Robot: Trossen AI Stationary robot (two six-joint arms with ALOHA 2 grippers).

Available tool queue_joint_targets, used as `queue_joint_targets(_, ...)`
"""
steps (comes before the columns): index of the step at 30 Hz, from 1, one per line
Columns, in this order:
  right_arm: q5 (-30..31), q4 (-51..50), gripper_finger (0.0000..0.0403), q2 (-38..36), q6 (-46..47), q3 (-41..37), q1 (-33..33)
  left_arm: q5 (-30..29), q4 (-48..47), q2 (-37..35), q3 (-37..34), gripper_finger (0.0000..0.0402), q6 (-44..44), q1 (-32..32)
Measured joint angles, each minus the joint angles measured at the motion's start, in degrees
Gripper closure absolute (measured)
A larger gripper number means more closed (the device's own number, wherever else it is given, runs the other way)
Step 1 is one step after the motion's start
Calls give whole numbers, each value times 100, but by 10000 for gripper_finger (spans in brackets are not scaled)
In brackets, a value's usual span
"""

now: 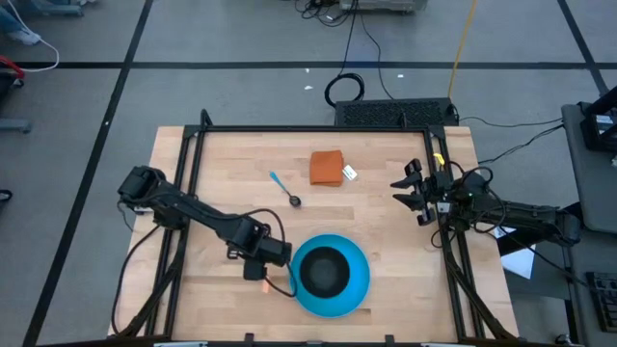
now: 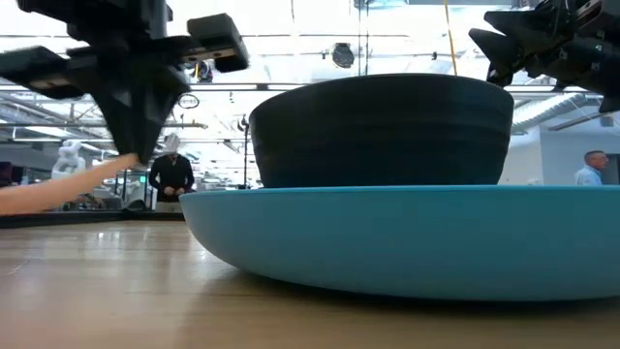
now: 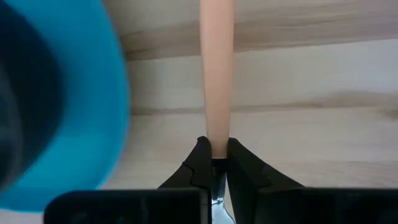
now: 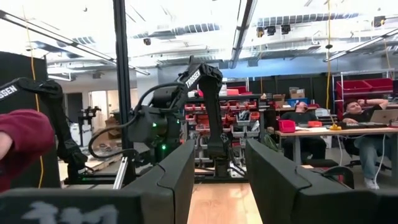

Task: Set table place
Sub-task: Put the orange fork on the left side of the blue plate

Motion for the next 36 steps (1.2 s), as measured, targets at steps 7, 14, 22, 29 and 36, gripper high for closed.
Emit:
queue_joint_targets(7, 2, -24, 273, 2, -2, -7, 0, 68, 236, 145, 1, 379, 210, 51)
queue_joint_targets(14, 0, -46, 273, 7, -10, -11, 0, 322, 362, 218, -4, 379, 298, 79)
queue_joint_targets(22, 0, -68, 273, 7, -22, -11, 0, 447, 498, 368, 0, 379, 410, 165)
queue_joint_targets(29, 0, -67, 273, 7, -63, -11, 2, 541, 637, 484, -4, 379, 485, 185)
queue_joint_targets(36, -1, -85, 273, 4, -66, -13, 2, 769, 886, 506, -147, 379, 477, 238)
